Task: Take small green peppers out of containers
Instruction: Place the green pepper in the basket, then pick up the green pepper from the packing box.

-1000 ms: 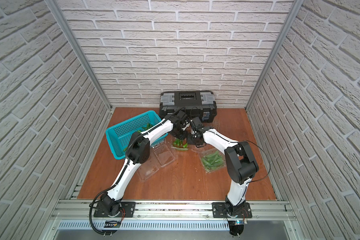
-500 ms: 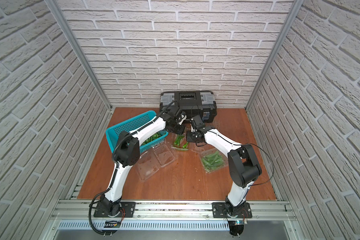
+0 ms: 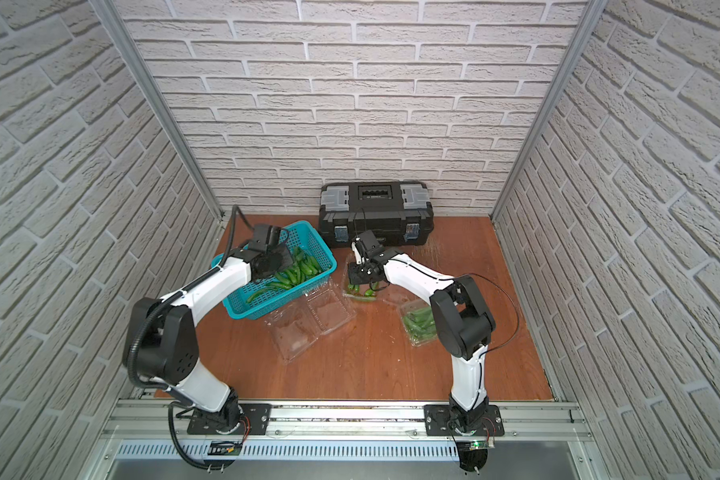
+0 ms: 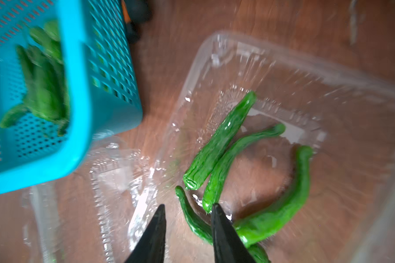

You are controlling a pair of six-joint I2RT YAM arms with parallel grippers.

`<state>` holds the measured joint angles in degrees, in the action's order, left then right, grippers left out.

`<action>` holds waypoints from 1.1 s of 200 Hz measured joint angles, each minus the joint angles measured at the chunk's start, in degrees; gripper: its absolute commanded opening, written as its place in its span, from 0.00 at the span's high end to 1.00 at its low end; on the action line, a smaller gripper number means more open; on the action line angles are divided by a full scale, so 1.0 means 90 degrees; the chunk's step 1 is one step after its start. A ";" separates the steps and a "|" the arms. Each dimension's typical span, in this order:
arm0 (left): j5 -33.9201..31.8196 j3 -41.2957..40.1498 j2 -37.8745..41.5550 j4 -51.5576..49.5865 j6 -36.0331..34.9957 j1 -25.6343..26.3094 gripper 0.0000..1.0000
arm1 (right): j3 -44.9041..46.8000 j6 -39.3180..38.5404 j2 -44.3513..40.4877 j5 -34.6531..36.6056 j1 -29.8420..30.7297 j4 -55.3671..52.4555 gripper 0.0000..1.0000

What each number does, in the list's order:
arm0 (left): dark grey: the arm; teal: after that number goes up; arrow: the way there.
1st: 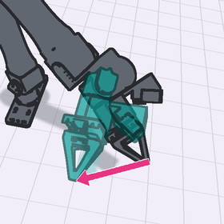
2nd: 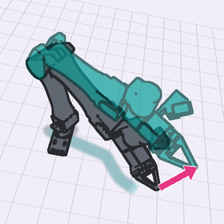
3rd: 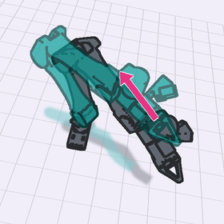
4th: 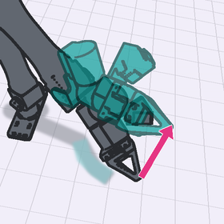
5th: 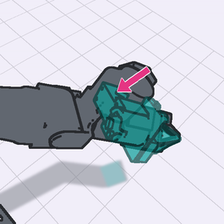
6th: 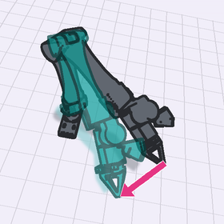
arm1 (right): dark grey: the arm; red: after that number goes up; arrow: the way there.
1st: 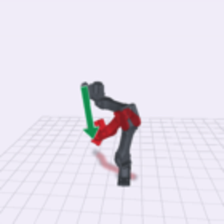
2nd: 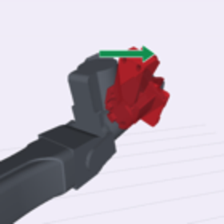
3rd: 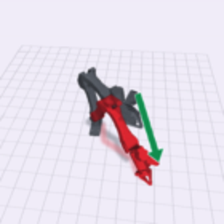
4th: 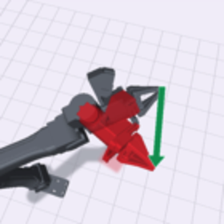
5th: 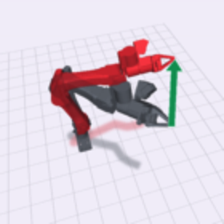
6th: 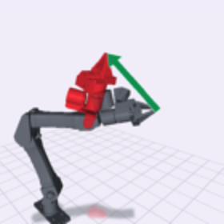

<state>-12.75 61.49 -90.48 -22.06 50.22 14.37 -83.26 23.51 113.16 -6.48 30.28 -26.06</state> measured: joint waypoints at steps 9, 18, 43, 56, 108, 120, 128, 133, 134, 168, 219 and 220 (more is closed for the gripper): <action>-0.0209 -0.0180 0.0078 -0.0080 0.0211 -0.0015 0.30 | -0.0012 0.0000 0.0117 0.0007 0.0000 -0.0010 0.65; -0.0376 -0.0253 0.0129 -0.0155 0.0357 -0.0012 0.21 | -0.0015 0.0000 0.0221 0.0017 0.0000 -0.0022 0.65; -0.0631 -0.0185 0.0160 -0.0126 0.0593 -0.0012 0.16 | -0.0034 -0.0024 0.0432 0.0138 0.0000 -0.0080 0.65; -0.0704 -0.0121 0.0155 -0.0117 0.0627 0.0010 0.16 | -0.0039 -0.0046 0.0491 0.0243 0.0000 -0.0097 0.65; -0.0799 0.0474 -0.0182 -0.0022 0.0544 0.0270 0.15 | -0.0364 -0.0168 0.0699 0.0576 0.0000 -0.0192 0.70; -0.0799 0.0595 -0.0287 -0.0005 0.0491 0.0364 0.15 | -0.0432 -0.0177 0.0775 0.0595 0.0000 -0.0192 0.73; -0.0797 0.0651 -0.0350 0.0007 0.0440 0.0415 0.15 | -0.0459 -0.0192 0.0831 0.0605 0.0000 -0.0192 0.74; -0.0792 0.0665 -0.0379 0.0024 0.0420 0.0440 0.15 | -0.0464 -0.0187 0.0860 0.0610 0.0000 -0.0192 0.75; -0.0792 0.0665 -0.0381 0.0027 0.0415 0.0442 0.15 | -0.0464 -0.0192 0.0869 0.0612 0.0000 -0.0194 0.75; -0.0724 0.0670 -0.0505 0.0075 0.0369 0.0520 0.15 | -0.0466 -0.0228 0.0954 0.0631 0.0000 -0.0214 0.88; -0.0707 0.0670 -0.0508 0.0148 0.0352 0.0517 0.14 | -0.0389 -0.0299 0.0775 0.0704 0.0000 -0.0267 0.96; -0.0707 0.0670 -0.0508 0.0148 0.0352 0.0517 0.14 | -0.0381 -0.0301 0.0748 0.0709 0.0000 -0.0272 0.96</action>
<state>-19.11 67.53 -95.04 -20.73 53.39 19.03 -86.70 20.80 119.90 -0.10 30.28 -28.51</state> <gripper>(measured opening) 0.856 0.111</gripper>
